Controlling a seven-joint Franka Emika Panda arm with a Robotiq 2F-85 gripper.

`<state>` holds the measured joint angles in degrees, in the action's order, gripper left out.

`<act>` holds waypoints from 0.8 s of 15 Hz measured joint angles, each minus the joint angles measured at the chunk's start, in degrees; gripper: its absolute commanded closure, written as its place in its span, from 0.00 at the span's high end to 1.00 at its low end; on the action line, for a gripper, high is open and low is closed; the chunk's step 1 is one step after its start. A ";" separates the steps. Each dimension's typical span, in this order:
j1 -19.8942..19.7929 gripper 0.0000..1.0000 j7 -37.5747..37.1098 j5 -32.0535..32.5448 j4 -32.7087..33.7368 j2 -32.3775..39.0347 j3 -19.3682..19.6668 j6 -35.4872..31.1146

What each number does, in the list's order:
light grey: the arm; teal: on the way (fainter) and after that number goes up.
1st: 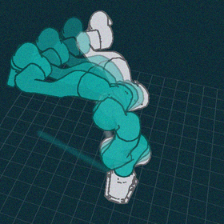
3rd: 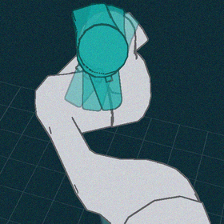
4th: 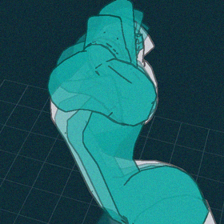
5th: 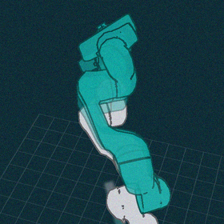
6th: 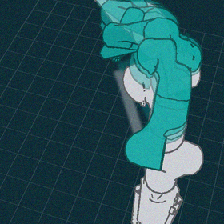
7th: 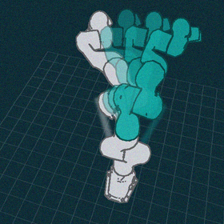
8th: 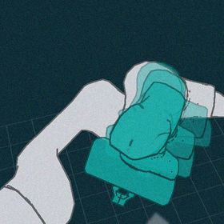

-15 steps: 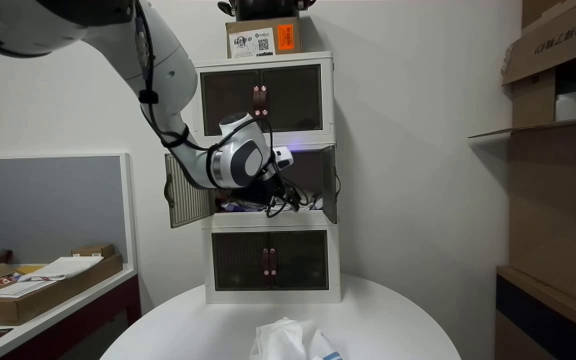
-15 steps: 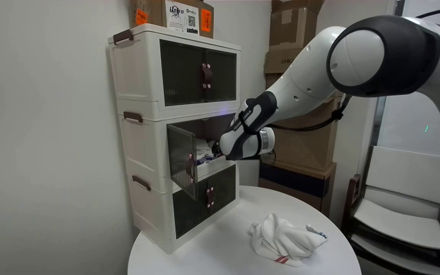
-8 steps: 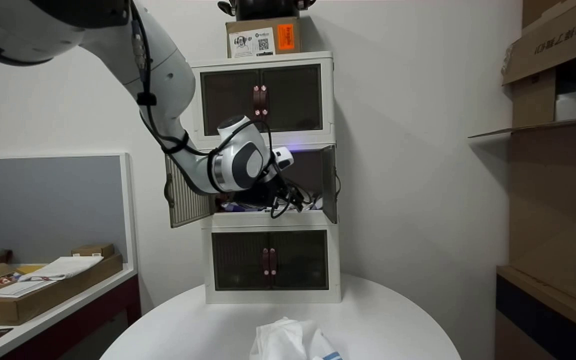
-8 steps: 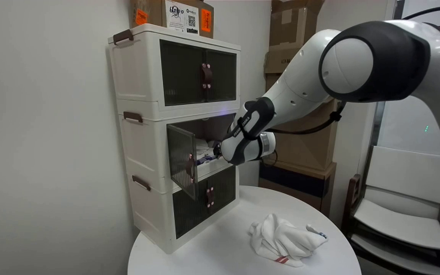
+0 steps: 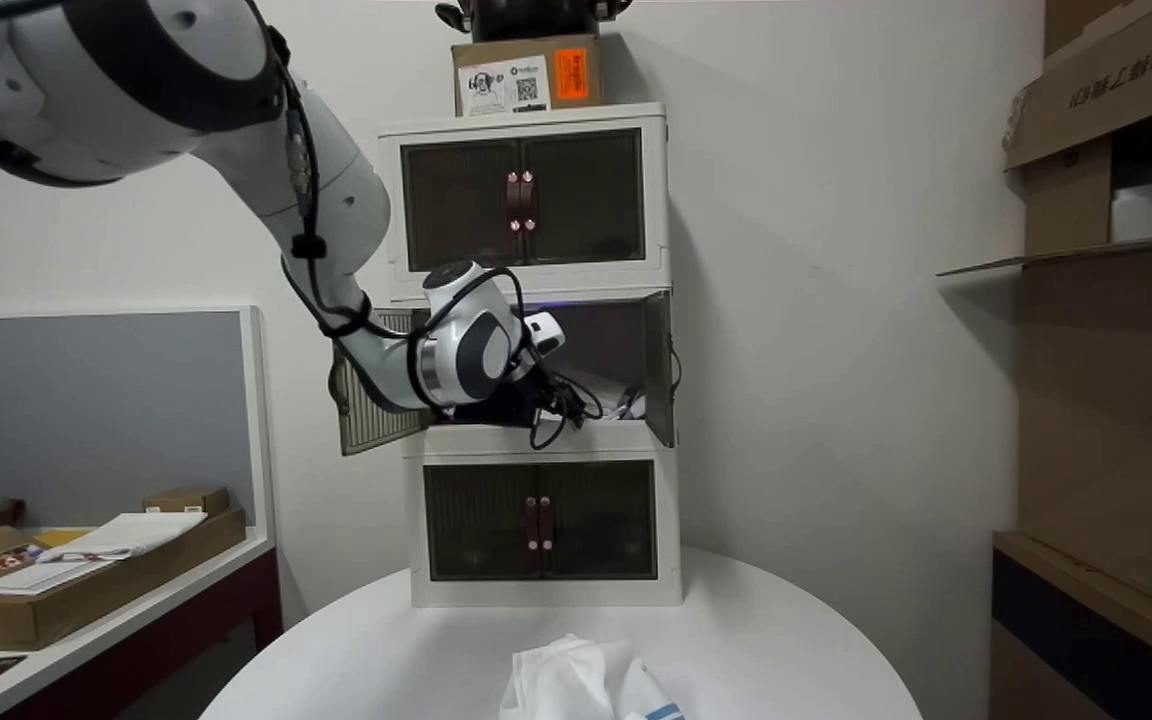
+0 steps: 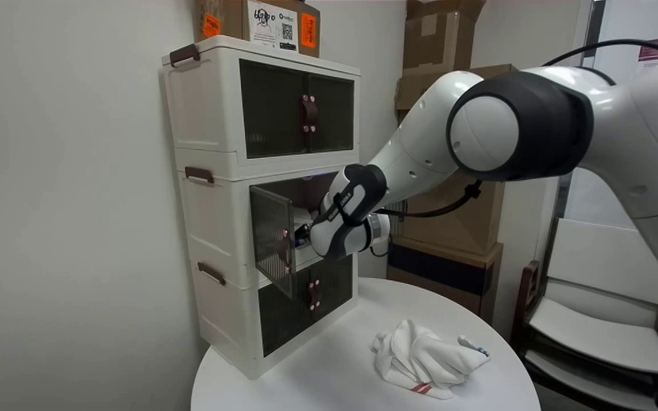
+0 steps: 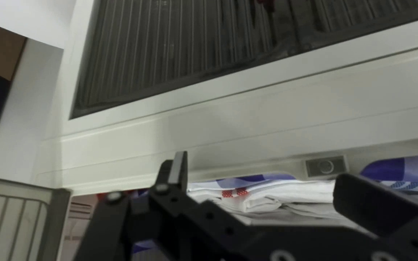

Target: Remove one towel from the middle cabinet

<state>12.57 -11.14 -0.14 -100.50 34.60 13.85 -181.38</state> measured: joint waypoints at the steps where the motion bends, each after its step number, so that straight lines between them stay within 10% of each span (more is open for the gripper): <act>1: 0.00 1.00 0.13 0.18 1.27 0.94 -0.08 -0.07; 12: -0.36 1.00 1.25 0.49 14.91 10.02 0.33 -0.11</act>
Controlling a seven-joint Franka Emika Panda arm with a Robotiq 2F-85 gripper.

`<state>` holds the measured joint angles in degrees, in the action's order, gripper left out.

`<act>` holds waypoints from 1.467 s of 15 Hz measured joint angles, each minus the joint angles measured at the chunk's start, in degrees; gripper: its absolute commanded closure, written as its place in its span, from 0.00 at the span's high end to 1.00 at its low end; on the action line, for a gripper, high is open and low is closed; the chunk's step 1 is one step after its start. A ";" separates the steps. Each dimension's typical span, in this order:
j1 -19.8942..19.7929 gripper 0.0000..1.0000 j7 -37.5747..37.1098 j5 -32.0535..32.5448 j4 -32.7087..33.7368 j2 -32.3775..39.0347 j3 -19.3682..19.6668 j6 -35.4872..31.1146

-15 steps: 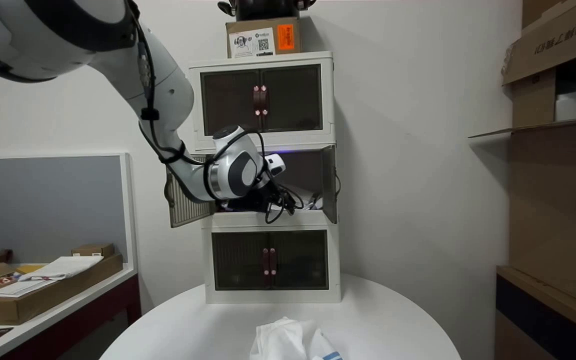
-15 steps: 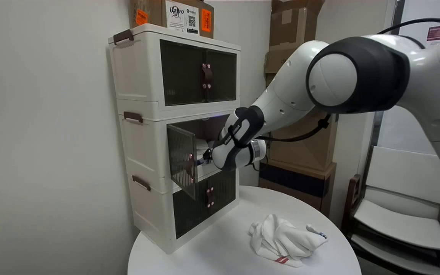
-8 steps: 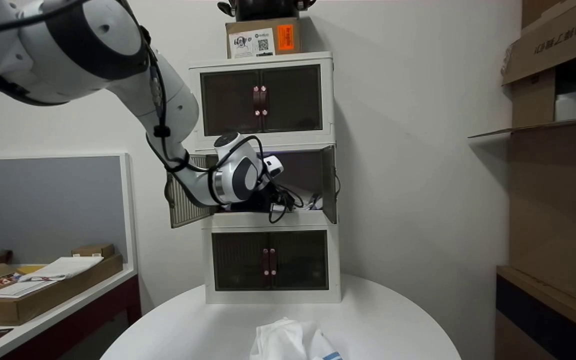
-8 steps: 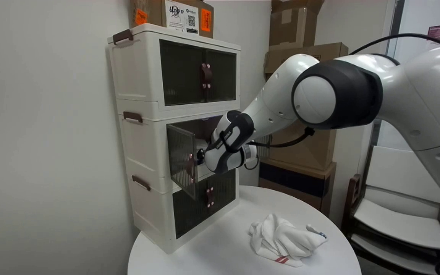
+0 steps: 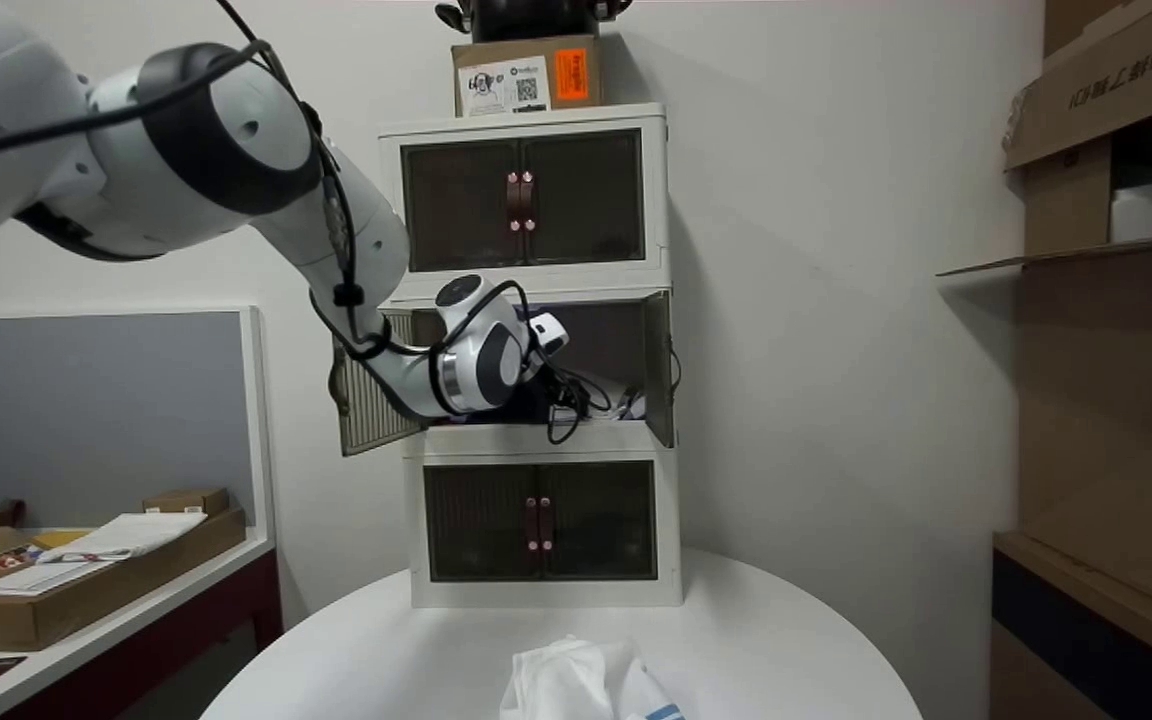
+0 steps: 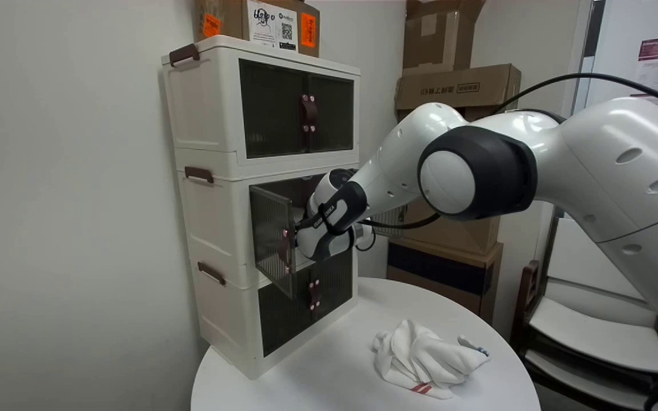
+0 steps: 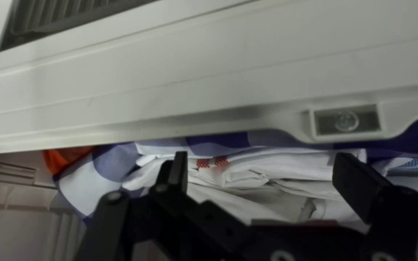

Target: Remove one towel from the middle cabinet

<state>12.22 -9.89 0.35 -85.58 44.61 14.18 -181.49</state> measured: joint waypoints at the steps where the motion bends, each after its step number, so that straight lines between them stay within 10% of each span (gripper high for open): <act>1: -0.02 1.00 0.00 0.00 1.25 0.85 0.15 0.00; 15: -1.63 1.00 1.21 0.02 17.01 11.21 2.11 0.24; 22: -5.05 1.00 4.74 0.08 25.11 15.48 -2.92 3.71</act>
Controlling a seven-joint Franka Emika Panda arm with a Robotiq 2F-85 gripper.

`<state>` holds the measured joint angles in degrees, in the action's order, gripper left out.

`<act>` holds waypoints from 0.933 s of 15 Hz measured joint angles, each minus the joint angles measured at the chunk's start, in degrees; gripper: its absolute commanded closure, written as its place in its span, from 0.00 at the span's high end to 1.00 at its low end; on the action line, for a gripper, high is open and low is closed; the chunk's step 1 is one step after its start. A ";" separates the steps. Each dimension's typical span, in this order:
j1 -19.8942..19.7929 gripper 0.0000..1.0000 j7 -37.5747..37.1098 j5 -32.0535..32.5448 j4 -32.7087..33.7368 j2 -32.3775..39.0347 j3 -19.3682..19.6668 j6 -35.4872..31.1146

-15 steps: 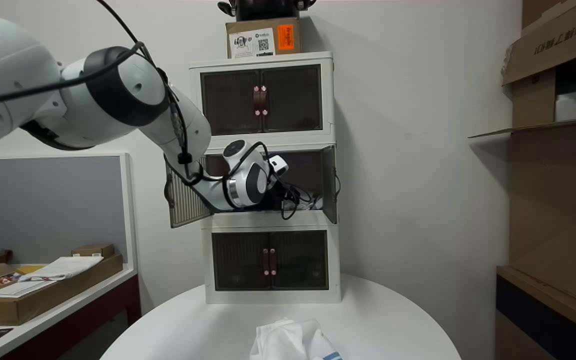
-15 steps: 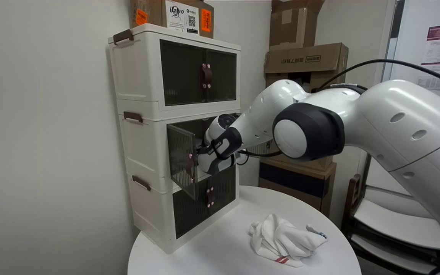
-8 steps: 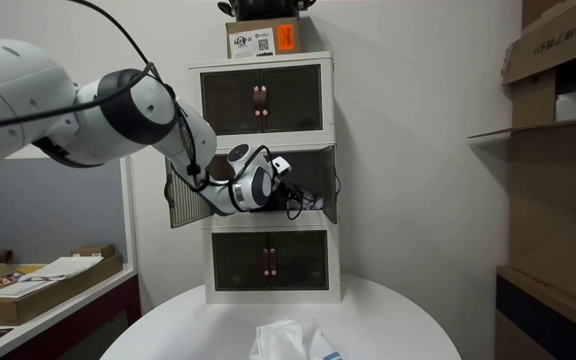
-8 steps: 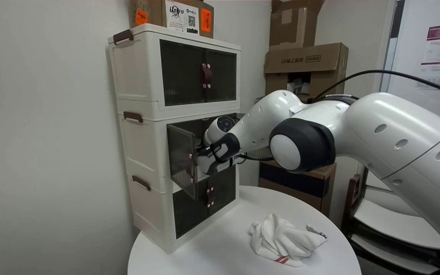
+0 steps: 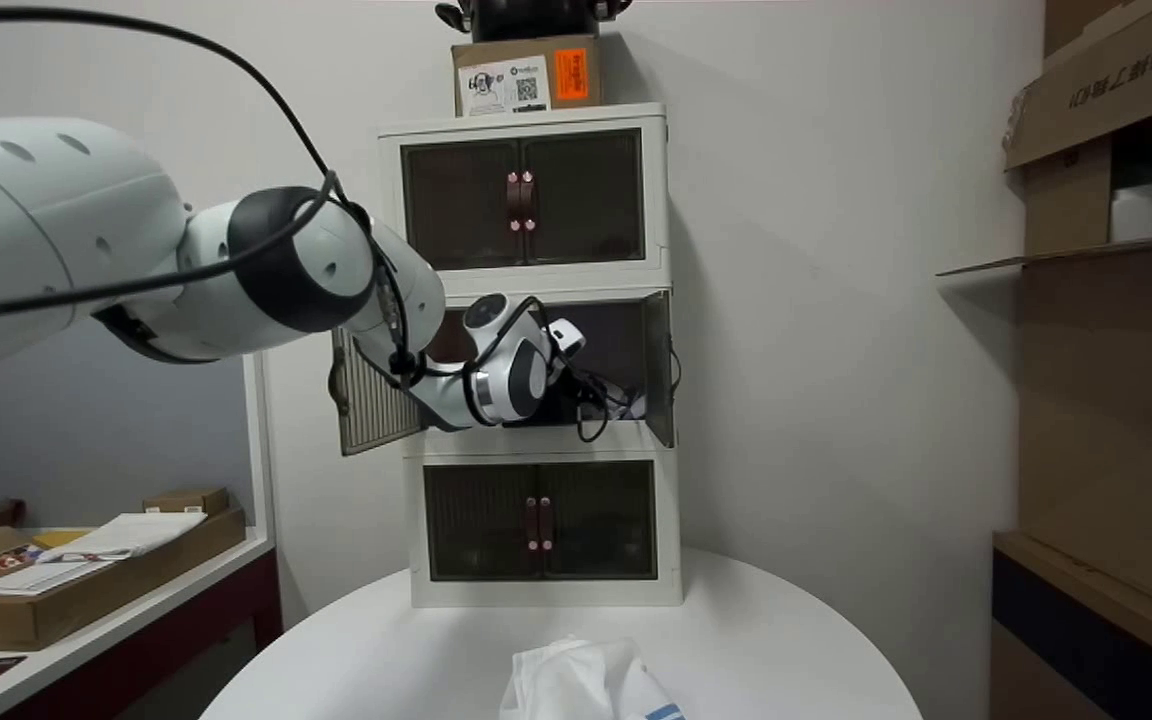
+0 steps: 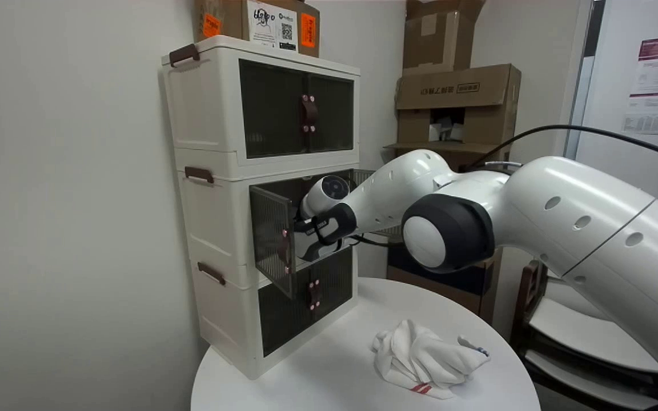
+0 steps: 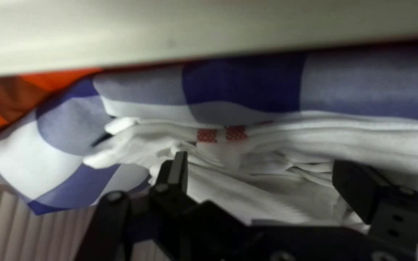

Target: Remove one towel from the middle cabinet

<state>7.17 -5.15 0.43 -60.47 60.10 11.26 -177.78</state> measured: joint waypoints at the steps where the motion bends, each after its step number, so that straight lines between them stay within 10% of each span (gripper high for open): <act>1: -0.82 1.00 1.09 0.12 1.27 0.45 -1.36 0.89; 14: -2.91 1.00 5.22 2.16 16.45 8.92 -1.65 4.22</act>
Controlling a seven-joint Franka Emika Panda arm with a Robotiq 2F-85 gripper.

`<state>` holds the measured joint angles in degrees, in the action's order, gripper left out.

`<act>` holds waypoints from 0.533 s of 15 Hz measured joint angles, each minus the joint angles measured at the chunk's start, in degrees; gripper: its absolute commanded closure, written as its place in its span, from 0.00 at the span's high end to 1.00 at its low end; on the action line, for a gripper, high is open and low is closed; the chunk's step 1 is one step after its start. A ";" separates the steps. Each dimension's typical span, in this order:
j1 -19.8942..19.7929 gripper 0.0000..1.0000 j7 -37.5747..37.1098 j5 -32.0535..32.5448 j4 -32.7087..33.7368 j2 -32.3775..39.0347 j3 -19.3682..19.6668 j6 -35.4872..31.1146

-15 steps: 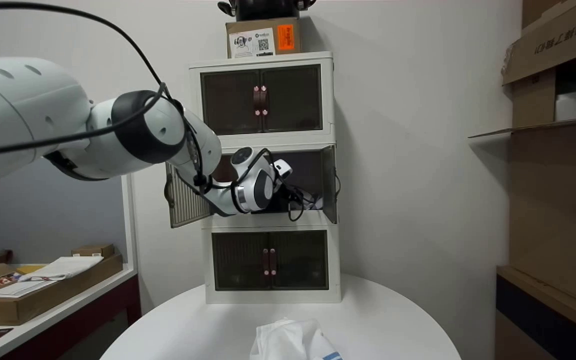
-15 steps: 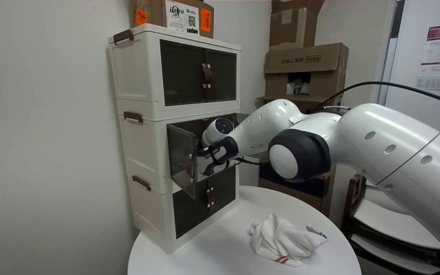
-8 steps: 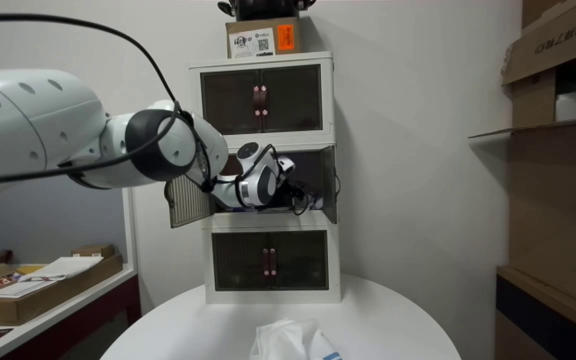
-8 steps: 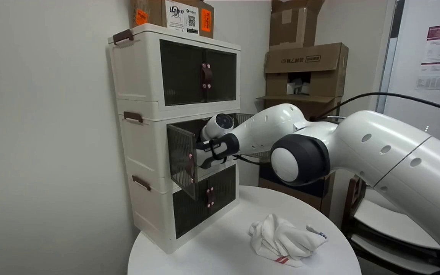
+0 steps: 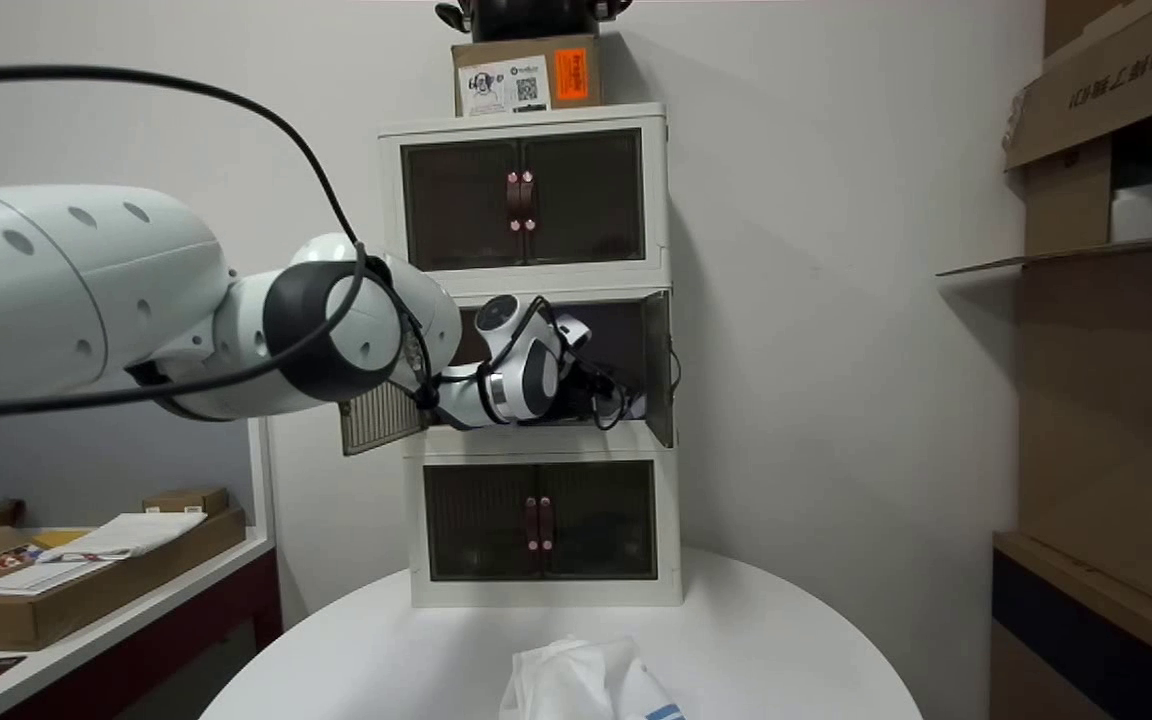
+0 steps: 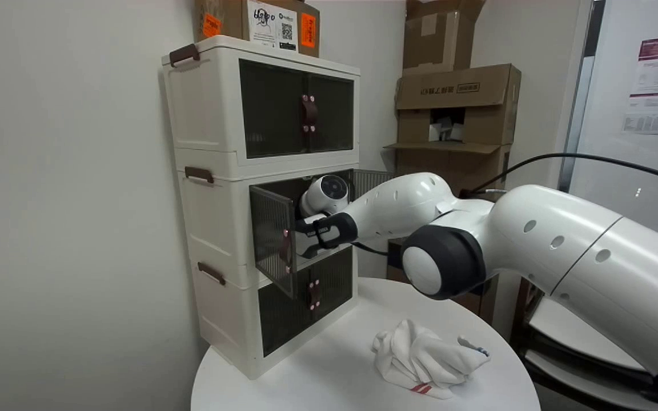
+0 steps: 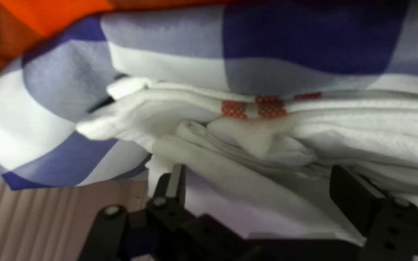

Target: Remove one towel from the middle cabinet

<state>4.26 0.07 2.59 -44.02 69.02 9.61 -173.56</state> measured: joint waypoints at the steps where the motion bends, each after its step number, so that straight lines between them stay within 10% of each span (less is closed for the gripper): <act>1: 0.37 1.00 -0.01 0.03 1.03 0.64 1.08 -0.11; 5: 0.13 1.00 0.01 0.61 2.22 1.49 1.90 -1.51; 8: -1.34 0.66 0.87 1.41 2.22 1.53 0.90 -2.82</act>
<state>2.93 0.93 3.99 -41.80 70.54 10.51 -176.38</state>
